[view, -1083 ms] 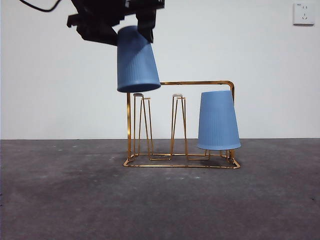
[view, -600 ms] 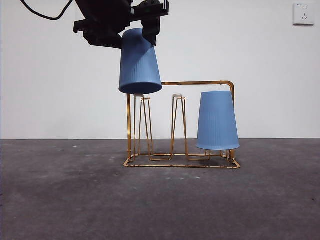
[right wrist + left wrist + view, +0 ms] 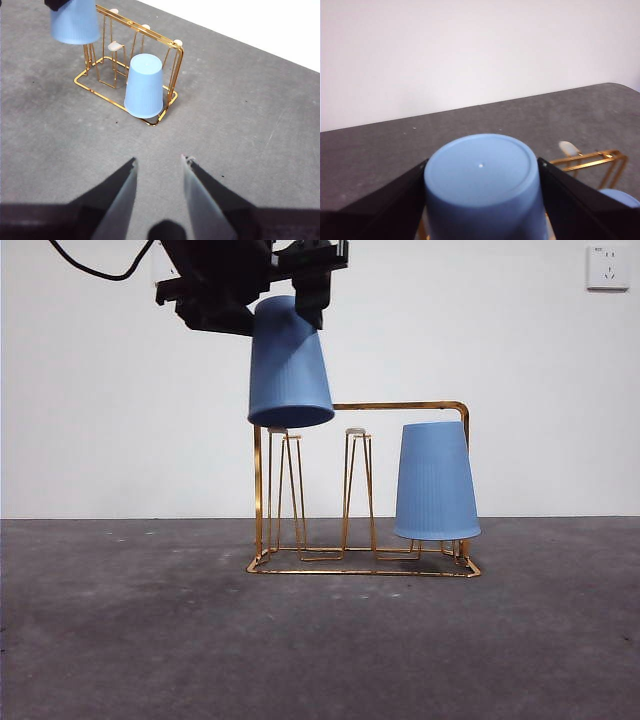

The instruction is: Pick up cup 1,put cup 1 in the cup rack,pick up cup 2,put cup 2 in the cup rack

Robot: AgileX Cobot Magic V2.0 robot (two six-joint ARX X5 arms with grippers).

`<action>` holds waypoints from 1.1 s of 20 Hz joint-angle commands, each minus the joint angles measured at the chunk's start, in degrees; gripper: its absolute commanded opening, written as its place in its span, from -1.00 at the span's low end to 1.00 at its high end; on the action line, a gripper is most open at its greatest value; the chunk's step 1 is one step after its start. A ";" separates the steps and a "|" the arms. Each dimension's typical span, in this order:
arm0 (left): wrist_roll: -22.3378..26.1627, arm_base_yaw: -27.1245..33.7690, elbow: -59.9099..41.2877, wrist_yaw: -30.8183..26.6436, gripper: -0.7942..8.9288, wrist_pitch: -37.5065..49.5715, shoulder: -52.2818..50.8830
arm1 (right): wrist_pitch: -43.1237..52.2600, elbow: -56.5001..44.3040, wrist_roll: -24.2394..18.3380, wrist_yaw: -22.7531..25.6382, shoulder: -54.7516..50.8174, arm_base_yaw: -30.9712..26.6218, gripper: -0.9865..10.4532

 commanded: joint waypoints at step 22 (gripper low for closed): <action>6.45 3.56 -0.66 2.32 -0.85 1.92 2.23 | 0.31 0.26 1.03 0.07 -0.09 0.00 -0.55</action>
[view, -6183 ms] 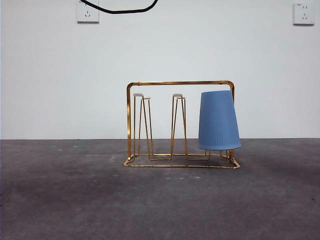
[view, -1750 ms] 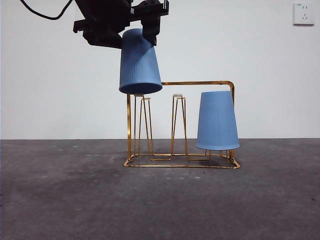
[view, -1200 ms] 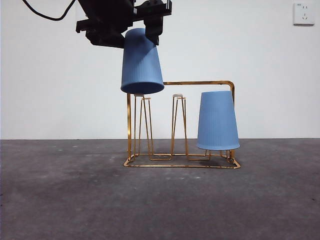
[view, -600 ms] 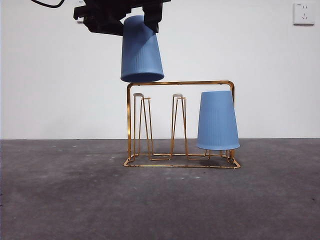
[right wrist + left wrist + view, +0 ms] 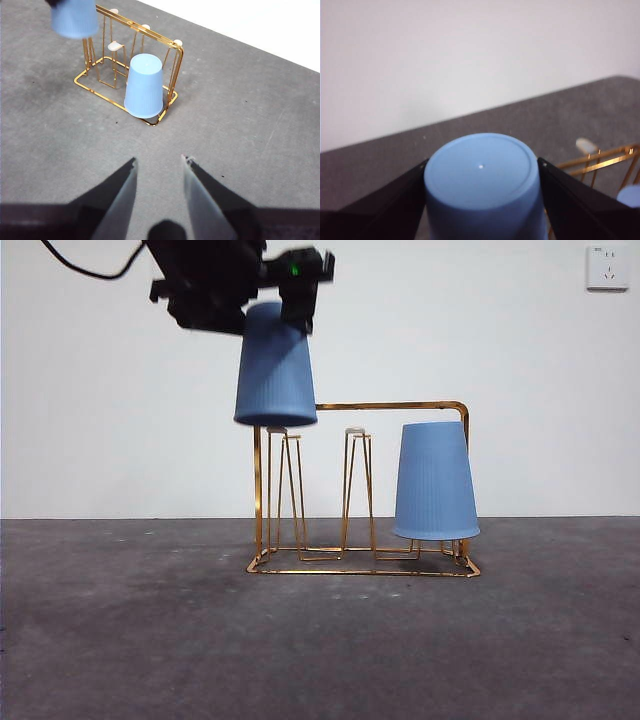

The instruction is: Pick up cup 1,put cup 1 in the cup rack,pick up cup 2,put cup 2 in the cup rack

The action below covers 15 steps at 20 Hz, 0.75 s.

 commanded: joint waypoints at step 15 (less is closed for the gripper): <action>-6.36 0.50 -0.55 0.04 -0.85 -6.95 12.13 | -0.02 0.24 1.97 0.09 -0.09 0.02 -0.55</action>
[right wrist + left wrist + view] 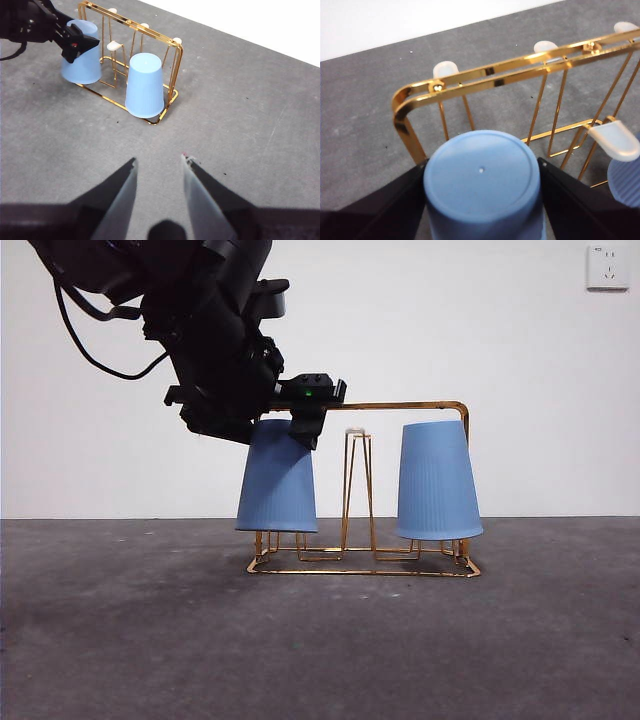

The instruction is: Pick up cup 1,put cup 1 in the cup rack,pick up cup 2,put cup 2 in the cup rack

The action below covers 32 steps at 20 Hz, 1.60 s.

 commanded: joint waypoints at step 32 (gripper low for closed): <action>-7.65 -4.33 -0.61 27.50 0.06 -49.62 -22.60 | -5.44 0.24 0.87 -7.85 0.04 0.00 -0.55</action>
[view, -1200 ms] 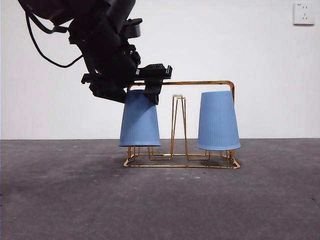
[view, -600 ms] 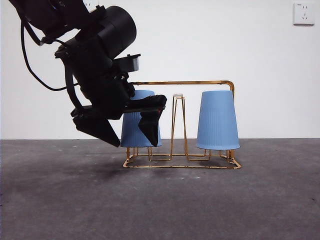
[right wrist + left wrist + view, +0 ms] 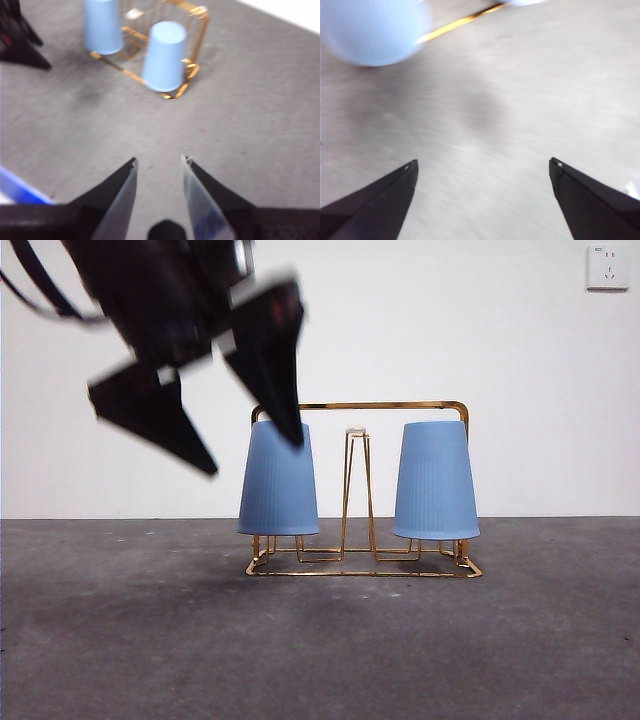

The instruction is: Pick up cup 1,put cup 1 in the cup rack,pick up cup 2,put cup 2 in the cup rack

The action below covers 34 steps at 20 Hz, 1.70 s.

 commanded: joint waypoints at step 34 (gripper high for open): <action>0.33 -5.75 -0.24 3.56 -0.84 -10.19 -28.72 | -5.97 0.24 4.52 -8.31 0.04 0.00 -0.82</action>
